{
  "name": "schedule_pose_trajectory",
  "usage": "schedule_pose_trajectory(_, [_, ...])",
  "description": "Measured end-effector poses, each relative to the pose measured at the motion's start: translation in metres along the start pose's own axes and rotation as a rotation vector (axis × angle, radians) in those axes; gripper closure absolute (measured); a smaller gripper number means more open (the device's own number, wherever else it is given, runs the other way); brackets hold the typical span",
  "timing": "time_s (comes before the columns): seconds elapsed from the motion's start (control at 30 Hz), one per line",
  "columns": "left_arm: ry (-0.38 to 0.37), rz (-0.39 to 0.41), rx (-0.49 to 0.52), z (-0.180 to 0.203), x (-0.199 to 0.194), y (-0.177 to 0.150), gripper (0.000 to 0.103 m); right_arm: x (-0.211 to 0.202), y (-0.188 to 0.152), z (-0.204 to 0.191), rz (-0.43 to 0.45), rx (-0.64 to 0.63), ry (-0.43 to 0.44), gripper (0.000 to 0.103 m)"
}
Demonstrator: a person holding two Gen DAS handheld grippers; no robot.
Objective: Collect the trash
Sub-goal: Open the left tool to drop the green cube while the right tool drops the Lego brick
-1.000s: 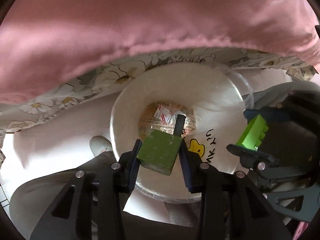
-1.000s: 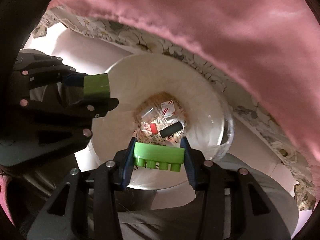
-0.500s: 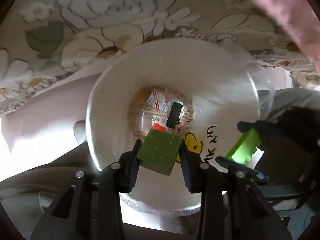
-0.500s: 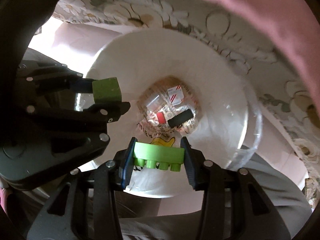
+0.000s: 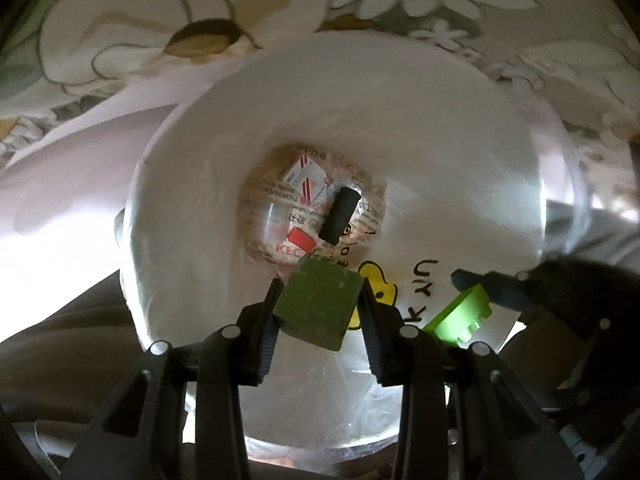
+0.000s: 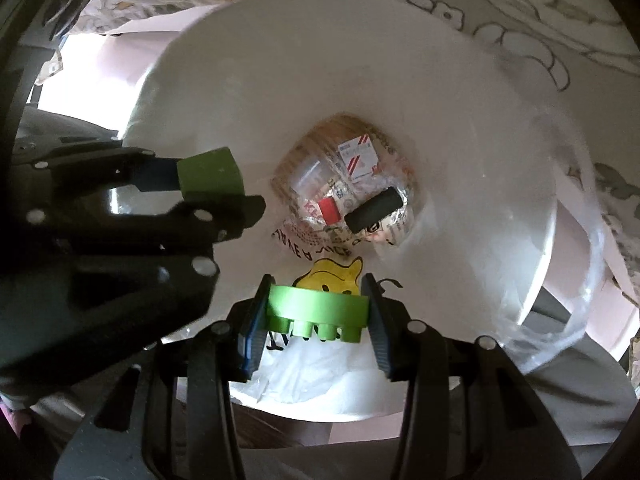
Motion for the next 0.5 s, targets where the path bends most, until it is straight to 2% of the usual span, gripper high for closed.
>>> schedule_pose_trajectory(0.13, [0.002, -0.018, -0.012, -0.0008, 0.0045, 0.0014, 0.063, 0.0053, 0.0014, 0.0038, -0.015, 0.022, 0.039, 0.057])
schedule_pose_trajectory(0.2, [0.013, -0.02, -0.008, 0.0004, 0.0071, 0.0011, 0.052, 0.0057, 0.0021, 0.0044, -0.019, 0.027, 0.046, 0.052])
schedule_pose_trajectory(0.23, [0.013, -0.016, -0.006, 0.0004, 0.0066, 0.0015, 0.05, 0.0052, 0.0022, 0.0044, -0.017, 0.029, 0.047, 0.048])
schedule_pose_trajectory(0.5, [0.014, -0.007, -0.001, 0.0005, 0.0088, 0.001, 0.05, 0.0027, 0.0017, 0.0036, -0.012, 0.033, 0.043, 0.047])
Point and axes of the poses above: each gripper's, at about its wrist camera, not at the fingertips, and x roughly the way its jaws point, z to its right, y to its top, the point moved 2 cm from there along x, roughly the way its jaws point, and after that the axes turned 15 degrees about -x, right-handed, at the moved point
